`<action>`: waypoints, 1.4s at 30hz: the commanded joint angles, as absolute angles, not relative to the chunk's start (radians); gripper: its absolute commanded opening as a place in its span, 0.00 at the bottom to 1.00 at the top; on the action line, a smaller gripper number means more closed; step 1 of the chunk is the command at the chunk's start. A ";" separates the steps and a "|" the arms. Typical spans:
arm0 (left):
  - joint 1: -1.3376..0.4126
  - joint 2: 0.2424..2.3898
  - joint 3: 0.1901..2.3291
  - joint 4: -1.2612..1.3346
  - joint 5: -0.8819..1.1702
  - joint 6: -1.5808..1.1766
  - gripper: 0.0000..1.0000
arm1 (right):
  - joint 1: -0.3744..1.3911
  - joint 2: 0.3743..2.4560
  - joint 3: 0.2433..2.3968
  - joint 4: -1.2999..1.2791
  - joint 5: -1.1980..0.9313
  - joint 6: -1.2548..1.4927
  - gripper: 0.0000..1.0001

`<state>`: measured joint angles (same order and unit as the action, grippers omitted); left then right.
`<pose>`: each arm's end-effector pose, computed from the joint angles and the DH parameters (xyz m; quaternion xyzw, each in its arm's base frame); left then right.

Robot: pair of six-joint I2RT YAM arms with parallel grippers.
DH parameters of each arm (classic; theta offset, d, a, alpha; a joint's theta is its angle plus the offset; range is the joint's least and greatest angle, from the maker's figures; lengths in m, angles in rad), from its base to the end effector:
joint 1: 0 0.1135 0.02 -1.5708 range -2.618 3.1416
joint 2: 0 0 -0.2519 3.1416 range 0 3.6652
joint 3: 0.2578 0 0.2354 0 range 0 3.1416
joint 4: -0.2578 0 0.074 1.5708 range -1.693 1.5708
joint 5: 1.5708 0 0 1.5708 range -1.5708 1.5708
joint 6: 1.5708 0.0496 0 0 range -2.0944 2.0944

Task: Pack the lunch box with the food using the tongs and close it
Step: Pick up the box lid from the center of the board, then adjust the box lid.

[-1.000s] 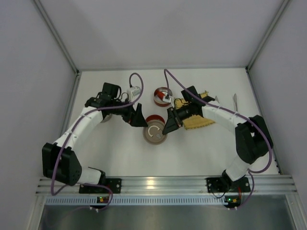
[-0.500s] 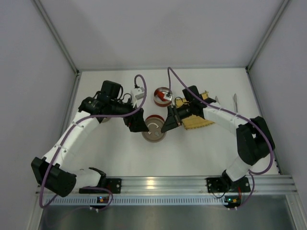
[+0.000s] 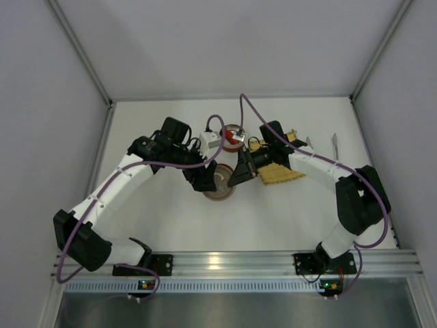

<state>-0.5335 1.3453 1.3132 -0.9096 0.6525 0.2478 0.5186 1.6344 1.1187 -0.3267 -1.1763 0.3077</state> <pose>0.2084 -0.1581 0.3200 0.4347 0.7952 -0.3434 0.2467 0.2601 0.2011 0.2354 -0.2783 0.7523 0.5938 0.0633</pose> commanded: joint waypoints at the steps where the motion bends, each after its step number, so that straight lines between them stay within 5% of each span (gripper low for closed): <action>1: -0.552 1.354 1.359 -0.923 0.583 0.264 0.88 | 0.512 1.641 1.115 -0.245 -1.242 0.330 0.00; 14: -0.581 1.402 1.364 -0.919 0.661 0.244 0.87 | 0.518 1.634 1.103 -0.180 -1.259 0.379 0.00; 32: -0.581 1.401 1.382 -0.989 1.040 0.290 0.47 | 0.517 1.641 1.092 -0.190 -1.213 0.330 0.00; 38: -0.581 1.387 1.394 -0.988 1.074 0.269 0.47 | 0.515 1.640 1.101 -0.216 -1.175 0.304 0.00; 42: -0.577 1.350 1.355 -0.924 0.871 0.181 0.63 | 0.508 1.614 1.088 -0.224 -1.111 0.295 0.00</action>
